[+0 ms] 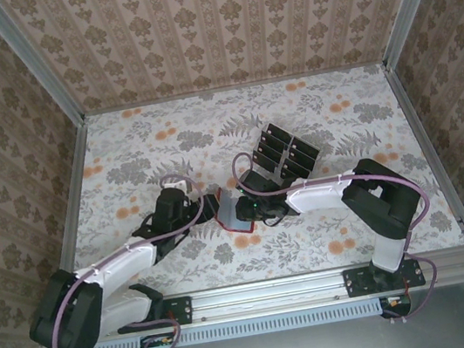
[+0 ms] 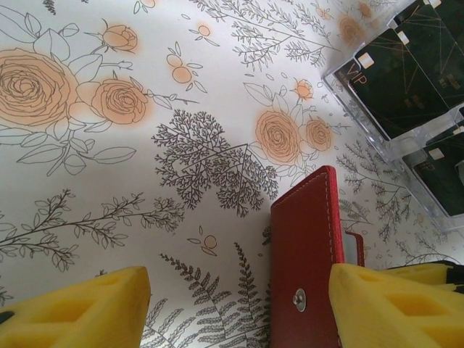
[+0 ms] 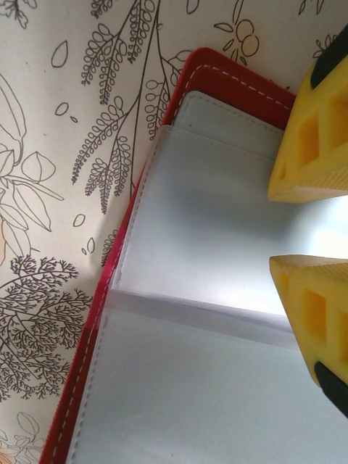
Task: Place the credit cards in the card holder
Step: Rotate the card holder at the center of the table.
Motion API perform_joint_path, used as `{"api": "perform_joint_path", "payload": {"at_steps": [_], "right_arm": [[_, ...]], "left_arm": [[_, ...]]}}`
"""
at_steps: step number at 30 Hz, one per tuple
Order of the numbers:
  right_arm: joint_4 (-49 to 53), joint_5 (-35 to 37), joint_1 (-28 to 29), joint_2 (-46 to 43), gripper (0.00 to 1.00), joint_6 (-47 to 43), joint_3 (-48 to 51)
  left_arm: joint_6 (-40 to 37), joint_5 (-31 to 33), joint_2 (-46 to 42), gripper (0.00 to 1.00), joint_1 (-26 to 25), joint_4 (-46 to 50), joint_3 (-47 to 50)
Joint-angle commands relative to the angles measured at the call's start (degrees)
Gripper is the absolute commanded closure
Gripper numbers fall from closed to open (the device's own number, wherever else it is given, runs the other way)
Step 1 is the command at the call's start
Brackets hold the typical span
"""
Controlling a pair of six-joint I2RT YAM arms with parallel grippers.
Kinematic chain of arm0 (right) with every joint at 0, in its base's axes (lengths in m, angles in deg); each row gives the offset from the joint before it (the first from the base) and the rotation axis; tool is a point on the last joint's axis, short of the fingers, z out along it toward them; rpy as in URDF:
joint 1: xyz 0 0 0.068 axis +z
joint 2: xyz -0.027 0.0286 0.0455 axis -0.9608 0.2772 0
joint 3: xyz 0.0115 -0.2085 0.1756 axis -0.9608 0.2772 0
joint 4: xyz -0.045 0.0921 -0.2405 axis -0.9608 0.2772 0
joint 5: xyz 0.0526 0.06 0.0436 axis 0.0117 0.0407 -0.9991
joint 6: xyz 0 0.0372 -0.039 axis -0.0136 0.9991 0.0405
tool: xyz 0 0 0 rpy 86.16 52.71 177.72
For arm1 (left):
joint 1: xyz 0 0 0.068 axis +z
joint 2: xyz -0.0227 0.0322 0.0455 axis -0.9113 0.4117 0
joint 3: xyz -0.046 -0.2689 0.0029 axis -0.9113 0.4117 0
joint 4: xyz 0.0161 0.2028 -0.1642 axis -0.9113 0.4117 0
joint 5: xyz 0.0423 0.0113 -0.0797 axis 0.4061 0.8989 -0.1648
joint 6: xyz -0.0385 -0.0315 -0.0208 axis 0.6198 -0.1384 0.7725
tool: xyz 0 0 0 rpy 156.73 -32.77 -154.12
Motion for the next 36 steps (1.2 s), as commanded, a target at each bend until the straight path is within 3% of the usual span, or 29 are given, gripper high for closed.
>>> {"api": "perform_joint_path", "payload": {"at_steps": [1,7,19,30,36], "right_arm": [[2.4,-0.4,-0.4,2.0,0.71,1.0,1.7],[2.7,-0.2,-0.5,1.7,0.71,0.8,2.0],[5.0,-0.3,-1.0,2.5,0.71,-1.0,0.6],[9.9,1.0,-2.2,2.9,0.71,-4.9,-2.3],[11.7,1.1,-2.6,1.9,0.70,-6.1,-3.2]], "left_arm": [[-1.0,1.6,0.9,0.37,-0.1,1.9,-1.6],[-1.0,4.5,2.4,0.47,-0.1,4.6,-0.9],[1.3,3.8,5.4,0.62,-0.9,-2.1,4.8],[7.4,7.1,5.3,0.64,-9.4,-7.3,9.3],[8.4,10.3,2.9,0.63,-11.8,-5.0,9.7]]}}
